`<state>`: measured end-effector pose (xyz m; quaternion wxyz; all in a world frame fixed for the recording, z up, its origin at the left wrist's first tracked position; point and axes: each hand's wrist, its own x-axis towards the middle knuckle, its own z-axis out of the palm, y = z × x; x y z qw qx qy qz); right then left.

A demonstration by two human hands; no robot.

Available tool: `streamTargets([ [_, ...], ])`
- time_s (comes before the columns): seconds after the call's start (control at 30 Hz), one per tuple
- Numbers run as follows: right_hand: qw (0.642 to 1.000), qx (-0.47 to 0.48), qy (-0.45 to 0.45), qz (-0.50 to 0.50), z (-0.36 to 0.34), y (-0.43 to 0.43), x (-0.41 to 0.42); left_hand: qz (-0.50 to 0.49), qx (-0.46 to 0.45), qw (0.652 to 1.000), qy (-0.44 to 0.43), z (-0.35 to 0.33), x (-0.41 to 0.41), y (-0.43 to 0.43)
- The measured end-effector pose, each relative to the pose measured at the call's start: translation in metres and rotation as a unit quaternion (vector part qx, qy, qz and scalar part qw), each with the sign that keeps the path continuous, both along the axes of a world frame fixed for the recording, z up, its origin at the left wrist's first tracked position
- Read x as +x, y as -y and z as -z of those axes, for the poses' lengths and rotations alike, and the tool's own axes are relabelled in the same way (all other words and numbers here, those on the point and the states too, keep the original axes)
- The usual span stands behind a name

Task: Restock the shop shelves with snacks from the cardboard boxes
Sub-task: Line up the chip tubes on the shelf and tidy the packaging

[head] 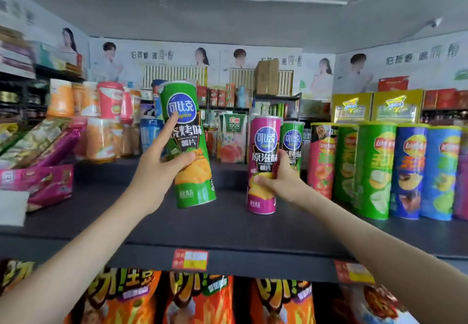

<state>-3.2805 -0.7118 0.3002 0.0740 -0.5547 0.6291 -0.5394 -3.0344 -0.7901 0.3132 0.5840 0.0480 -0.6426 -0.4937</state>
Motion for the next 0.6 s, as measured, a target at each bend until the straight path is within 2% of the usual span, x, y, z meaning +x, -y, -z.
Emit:
streamTargets([
  [0.3,1.0,0.02,-0.011,-0.021,0.002,0.027,-0.019,0.073,-0.052,0.991,0.099,-0.004,-0.034,0.013],
  [0.47,0.999,-0.052,0.004,0.0,-0.007,0.007,-0.015,0.067,-0.06,0.989,0.12,0.001,-0.056,-0.005],
  [0.53,0.994,-0.089,0.046,-0.031,-0.015,-0.015,-0.012,0.057,-0.061,0.99,0.117,0.001,-0.067,-0.013],
  [0.6,0.991,-0.076,0.052,-0.1,-0.019,-0.035,-0.01,0.051,-0.066,0.99,0.11,0.0,-0.081,-0.022],
])
